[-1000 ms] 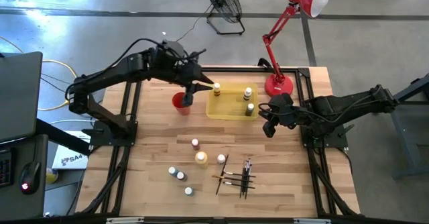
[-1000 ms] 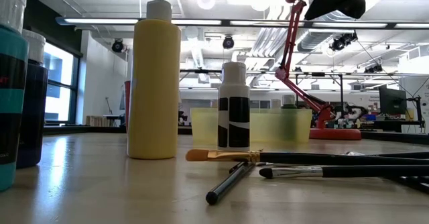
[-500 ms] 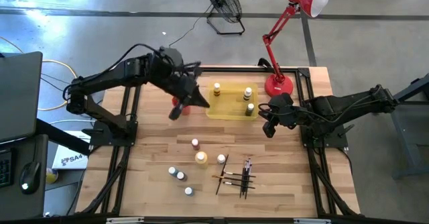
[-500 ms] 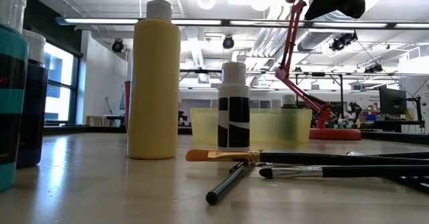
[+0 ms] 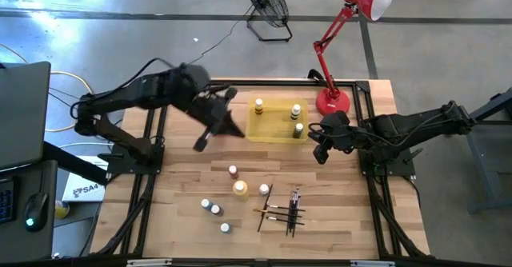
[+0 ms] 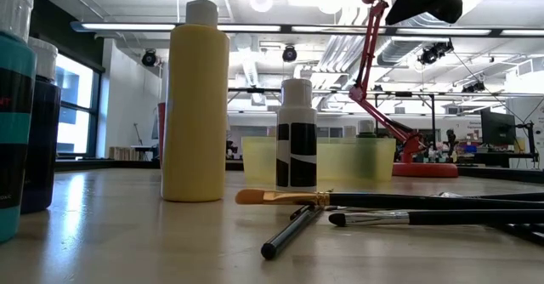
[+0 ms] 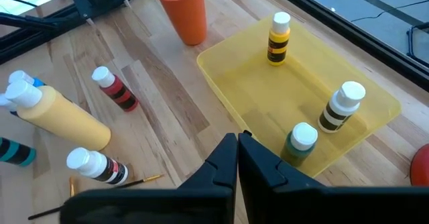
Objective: Pick & Place Paint Supplies
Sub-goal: Put the light yellow paint bottle into the yellow bin
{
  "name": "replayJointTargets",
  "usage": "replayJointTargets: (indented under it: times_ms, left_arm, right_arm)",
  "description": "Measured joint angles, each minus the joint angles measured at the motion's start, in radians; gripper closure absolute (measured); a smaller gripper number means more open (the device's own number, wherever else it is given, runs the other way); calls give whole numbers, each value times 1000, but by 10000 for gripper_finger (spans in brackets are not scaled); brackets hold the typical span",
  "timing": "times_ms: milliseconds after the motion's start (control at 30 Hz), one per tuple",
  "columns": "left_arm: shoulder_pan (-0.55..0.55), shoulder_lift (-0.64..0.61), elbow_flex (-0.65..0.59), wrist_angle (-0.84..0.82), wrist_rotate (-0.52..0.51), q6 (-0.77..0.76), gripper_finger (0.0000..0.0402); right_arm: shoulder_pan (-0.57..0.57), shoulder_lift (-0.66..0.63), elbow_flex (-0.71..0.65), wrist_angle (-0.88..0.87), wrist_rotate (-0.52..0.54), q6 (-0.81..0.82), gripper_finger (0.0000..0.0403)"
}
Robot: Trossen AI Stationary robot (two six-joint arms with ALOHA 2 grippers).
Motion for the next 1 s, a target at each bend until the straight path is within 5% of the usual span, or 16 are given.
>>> replayJointTargets:
  times_ms: [300, 467, 800, 1000]
  left_arm:
    - [-101, -76, -1, -117, -527, -55, 401]
    - [-105, -123, -47, -101, -561, -86, 401]
    - [-103, -379, -493, 188, -585, -183, 401]
    - [-104, -439, -606, 216, -609, -237, 401]
  right_arm:
    - [0, 0, 0, -2, 29, -13, 398]
    - [0, 0, 0, -1, 32, -26, 398]
    - [0, 0, 0, 0, 45, -37, 398]
    - [0, 0, 0, 0, 45, -38, 398]
